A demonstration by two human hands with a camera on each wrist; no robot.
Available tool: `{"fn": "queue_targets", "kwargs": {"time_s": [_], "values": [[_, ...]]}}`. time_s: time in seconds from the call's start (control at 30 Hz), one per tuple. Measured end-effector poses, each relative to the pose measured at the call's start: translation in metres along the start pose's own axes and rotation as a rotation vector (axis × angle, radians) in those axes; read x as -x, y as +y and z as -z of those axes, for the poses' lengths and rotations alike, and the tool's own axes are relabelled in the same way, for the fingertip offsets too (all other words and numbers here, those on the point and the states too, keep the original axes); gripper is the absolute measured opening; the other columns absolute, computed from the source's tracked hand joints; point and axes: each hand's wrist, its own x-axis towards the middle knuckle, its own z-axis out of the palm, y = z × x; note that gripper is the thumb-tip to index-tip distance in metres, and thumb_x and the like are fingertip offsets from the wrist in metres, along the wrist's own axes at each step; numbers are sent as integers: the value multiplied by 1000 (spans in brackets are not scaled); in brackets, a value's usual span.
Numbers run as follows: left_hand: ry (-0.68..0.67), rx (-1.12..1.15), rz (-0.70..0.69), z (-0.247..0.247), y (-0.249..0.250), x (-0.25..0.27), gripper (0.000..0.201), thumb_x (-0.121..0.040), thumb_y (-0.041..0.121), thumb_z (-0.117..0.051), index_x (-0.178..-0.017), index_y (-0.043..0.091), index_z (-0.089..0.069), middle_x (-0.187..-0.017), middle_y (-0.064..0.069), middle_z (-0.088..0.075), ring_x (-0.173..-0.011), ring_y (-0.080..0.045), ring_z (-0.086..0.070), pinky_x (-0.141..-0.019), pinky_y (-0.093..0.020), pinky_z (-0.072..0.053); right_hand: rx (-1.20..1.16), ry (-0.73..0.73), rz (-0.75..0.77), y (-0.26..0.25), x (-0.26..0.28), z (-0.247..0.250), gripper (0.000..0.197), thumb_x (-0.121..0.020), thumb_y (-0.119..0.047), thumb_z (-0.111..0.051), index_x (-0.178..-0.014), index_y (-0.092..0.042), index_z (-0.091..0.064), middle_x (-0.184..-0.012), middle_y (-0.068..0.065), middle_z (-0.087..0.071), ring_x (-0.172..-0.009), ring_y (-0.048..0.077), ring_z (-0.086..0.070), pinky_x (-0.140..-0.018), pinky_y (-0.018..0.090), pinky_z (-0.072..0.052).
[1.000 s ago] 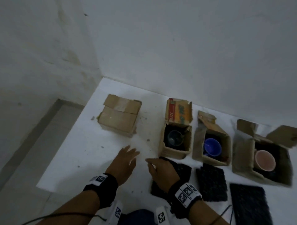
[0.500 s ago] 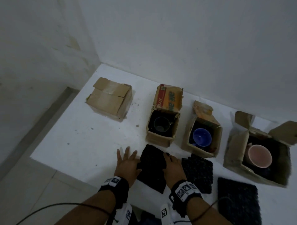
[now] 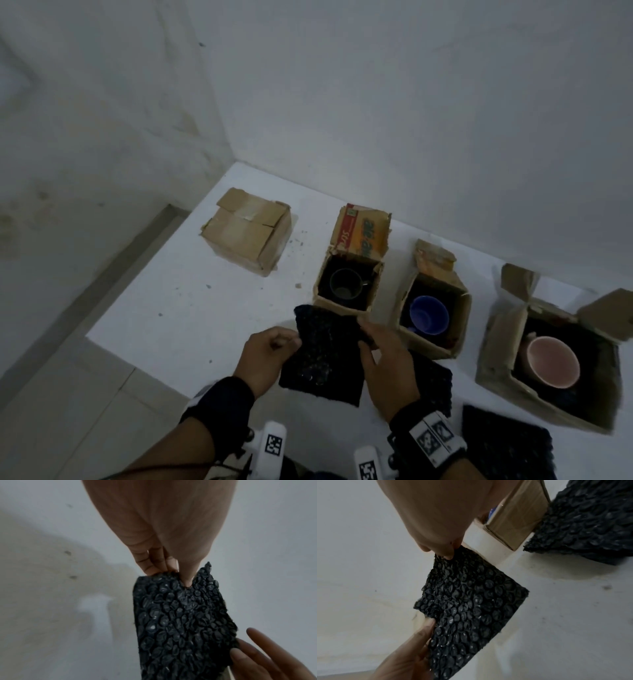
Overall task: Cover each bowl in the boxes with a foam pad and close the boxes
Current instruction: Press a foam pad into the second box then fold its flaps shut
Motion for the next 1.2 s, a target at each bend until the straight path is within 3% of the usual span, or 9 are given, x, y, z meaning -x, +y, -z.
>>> {"fn": "queue_targets", "kwargs": {"time_s": [0.17, 0.27, 0.37, 0.53, 0.67, 0.8, 0.9, 1.03, 1.2], "values": [[43, 111, -65, -2, 55, -19, 9, -88, 15, -69, -93, 10, -74, -88, -4, -75, -83, -13, -70, -69, -20, -56, -101, 126, -152, -16, -29, 11, 58, -89, -36, -62, -139, -40, -34, -145, -11, -27, -133, 12, -32, -106, 36, -40], [19, 127, -39, -9, 74, -43, 12, -88, 16, -69, -98, 10, -73, -93, -5, -74, -90, -16, -71, -79, -29, -59, -251, 57, -238, -19, -46, 9, 70, -87, -21, -67, -140, -48, -29, -139, -6, -43, -110, 6, -55, -88, 21, -52], [-36, 211, 32, -20, 87, -71, 10, -90, 18, -67, -100, 17, -71, -102, -5, -73, -99, -19, -68, -85, -33, -56, -131, 147, -239, -25, -68, 12, 64, -88, -19, -66, -140, -37, -35, -115, -4, -59, -89, 2, -59, -68, 6, -48], [-35, 289, 24, -31, 105, -102, 11, -93, 16, -62, -102, 12, -67, -106, -9, -71, -101, -25, -66, -86, -38, -56, 40, 296, -177, -27, -86, 15, 52, -90, -36, -61, -138, -29, -42, -135, 2, -44, -122, 18, -44, -103, 37, -42], [28, -64, -69, -30, 99, -121, 8, -91, 20, -65, -97, 15, -68, -102, -5, -70, -98, -23, -65, -89, -41, -55, 313, 39, -141, -15, -97, 10, 52, -94, -38, -52, -142, -28, -35, -147, 2, -32, -135, 23, -28, -113, 38, -30], [-14, -395, -175, -22, 95, -129, 16, -91, 21, -64, -106, 16, -62, -100, -3, -66, -93, -20, -63, -80, -30, -52, 634, -196, -123, -9, -108, 7, 50, -95, -39, -46, -142, -23, -37, -144, 2, -42, -133, 27, -30, -113, 40, -26], [83, -507, -449, -16, 100, -127, 17, -91, 17, -61, -108, 19, -60, -99, 4, -57, -92, -15, -57, -78, -23, -44, 700, -260, -109, -7, -113, 5, 43, -91, -38, -49, -132, -24, -50, -133, 1, -52, -127, 28, -37, -108, 42, -31], [-227, -678, -593, -27, 114, -125, 24, -87, 14, -66, -110, 17, -67, -108, -3, -65, -99, -18, -61, -87, -29, -50, 494, -152, -69, -6, -125, 9, 21, -88, -15, -49, -102, -20, -64, -106, 4, -63, -105, 27, -54, -90, 36, -45], [-422, -940, -463, -37, 119, -144, 40, -81, 5, -64, -121, 14, -64, -124, -8, -64, -113, -24, -58, -90, -23, -41, 408, -243, -100, -7, -144, 15, 42, -86, -6, -51, -127, -17, -55, -125, 8, -54, -109, 24, -54, -95, 29, -43]]}}
